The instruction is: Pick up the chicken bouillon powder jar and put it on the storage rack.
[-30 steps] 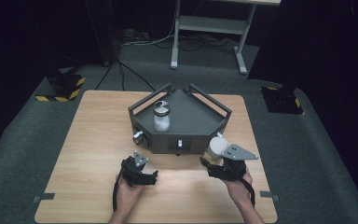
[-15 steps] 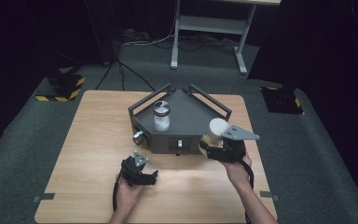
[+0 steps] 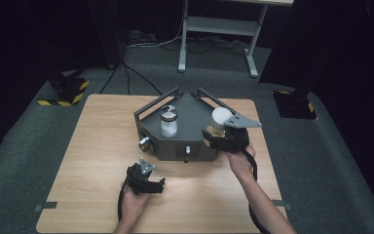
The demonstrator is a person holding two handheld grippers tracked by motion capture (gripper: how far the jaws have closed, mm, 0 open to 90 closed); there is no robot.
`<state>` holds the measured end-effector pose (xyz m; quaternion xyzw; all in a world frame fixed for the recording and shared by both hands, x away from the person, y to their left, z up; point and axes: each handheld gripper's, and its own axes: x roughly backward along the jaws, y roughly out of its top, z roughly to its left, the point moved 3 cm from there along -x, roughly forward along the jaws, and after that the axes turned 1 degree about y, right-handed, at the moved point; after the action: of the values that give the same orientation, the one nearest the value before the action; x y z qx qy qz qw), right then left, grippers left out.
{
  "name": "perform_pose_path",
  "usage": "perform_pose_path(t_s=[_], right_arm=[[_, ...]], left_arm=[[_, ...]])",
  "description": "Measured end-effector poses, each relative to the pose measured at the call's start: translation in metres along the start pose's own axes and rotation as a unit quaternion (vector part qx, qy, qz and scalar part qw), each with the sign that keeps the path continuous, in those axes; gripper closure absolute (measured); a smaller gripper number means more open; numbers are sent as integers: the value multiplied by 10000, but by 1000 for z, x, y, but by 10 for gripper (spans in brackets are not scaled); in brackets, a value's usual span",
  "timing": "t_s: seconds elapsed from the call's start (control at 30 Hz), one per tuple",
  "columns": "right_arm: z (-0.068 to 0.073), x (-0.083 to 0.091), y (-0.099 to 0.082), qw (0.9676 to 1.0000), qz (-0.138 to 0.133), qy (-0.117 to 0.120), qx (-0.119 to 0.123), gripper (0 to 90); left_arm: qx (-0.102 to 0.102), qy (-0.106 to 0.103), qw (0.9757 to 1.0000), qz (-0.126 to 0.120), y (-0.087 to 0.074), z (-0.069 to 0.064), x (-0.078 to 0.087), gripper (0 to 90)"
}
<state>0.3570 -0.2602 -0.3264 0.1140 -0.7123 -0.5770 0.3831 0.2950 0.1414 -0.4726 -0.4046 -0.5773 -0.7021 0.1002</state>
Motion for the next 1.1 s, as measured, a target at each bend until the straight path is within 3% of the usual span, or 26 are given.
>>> perform_pose_path(t_s=[0.37,1.1], right_arm=[[-1,-34,8,9997,190,-143,-97,295],[-7,-64,13,9989,329,-241,-221,296]], left_arm=[[8,4,10000,-6,0,0,0,57],[2,5,10000,-9,0,0,0,58]])
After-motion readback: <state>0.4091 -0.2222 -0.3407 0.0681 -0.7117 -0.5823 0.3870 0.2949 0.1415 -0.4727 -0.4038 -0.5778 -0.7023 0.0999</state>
